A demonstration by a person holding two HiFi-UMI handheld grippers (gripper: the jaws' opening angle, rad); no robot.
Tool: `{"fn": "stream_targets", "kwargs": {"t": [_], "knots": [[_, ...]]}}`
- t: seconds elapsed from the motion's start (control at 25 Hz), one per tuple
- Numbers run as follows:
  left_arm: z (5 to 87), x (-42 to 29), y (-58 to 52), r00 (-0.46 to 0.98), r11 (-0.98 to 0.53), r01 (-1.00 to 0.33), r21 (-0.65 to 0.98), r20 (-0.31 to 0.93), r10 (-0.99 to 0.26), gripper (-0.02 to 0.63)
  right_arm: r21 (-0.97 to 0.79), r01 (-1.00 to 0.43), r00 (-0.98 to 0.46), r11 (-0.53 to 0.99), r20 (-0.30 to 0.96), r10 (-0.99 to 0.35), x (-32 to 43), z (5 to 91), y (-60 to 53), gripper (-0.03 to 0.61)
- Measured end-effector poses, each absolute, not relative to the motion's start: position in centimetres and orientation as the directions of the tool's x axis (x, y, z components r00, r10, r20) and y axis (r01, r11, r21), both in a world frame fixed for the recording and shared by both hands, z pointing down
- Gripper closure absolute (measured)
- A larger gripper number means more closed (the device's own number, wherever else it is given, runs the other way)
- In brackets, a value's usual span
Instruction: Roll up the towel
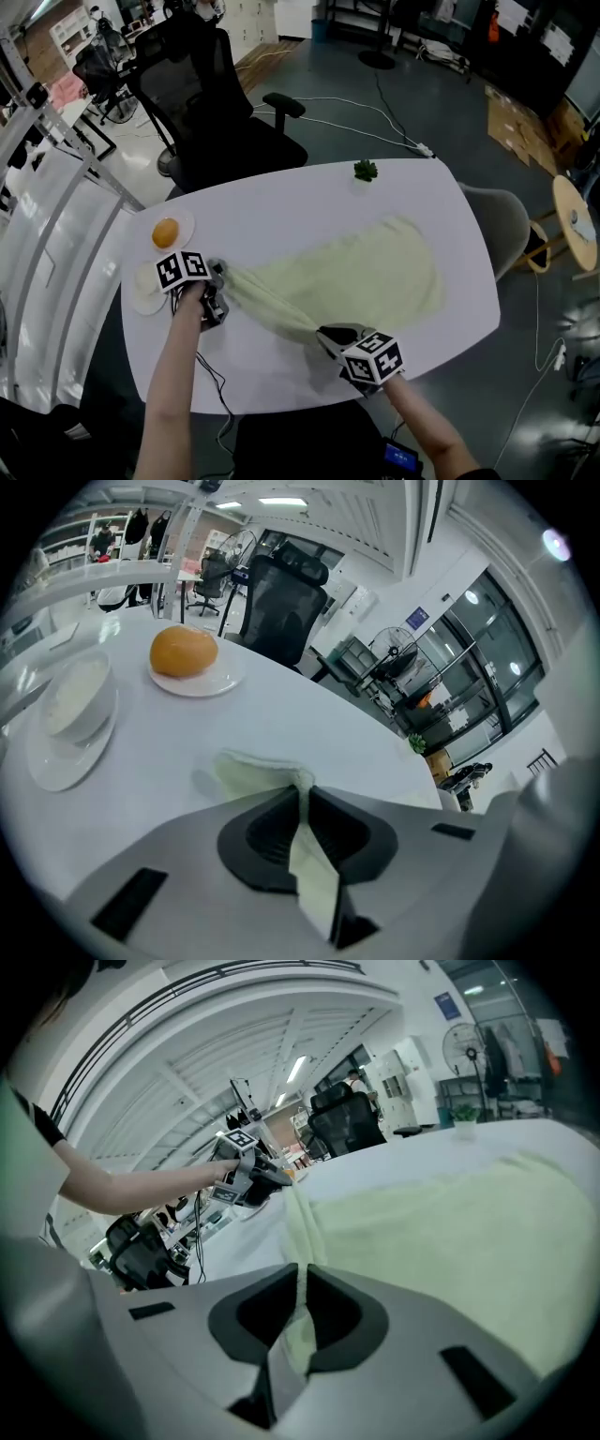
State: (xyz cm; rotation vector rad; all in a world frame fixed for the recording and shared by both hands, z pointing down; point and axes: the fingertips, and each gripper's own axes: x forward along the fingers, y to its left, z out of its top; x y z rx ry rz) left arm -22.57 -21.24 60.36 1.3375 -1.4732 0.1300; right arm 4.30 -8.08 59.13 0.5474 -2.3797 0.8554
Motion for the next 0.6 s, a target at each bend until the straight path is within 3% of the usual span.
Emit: {"fn": "stream_targets", "kwargs": {"t": [0.44, 0.6], "knots": [[63.8, -20.7, -24.9, 0.210, 0.369, -0.784, 0.499, 0.773, -0.599, 0.529, -0.353, -0.645, -0.650, 0.678, 0.719, -0.244, 6.6, 63.1, -11.7, 0.541], [64.6, -20.3, -25.7, 0.218, 0.362, -0.778, 0.513, 0.762, -0.610, 0.468, -0.230, -0.671, -0.560, 0.705, 0.780, -0.279, 7.0, 64.8, -12.5, 0.541]]}}
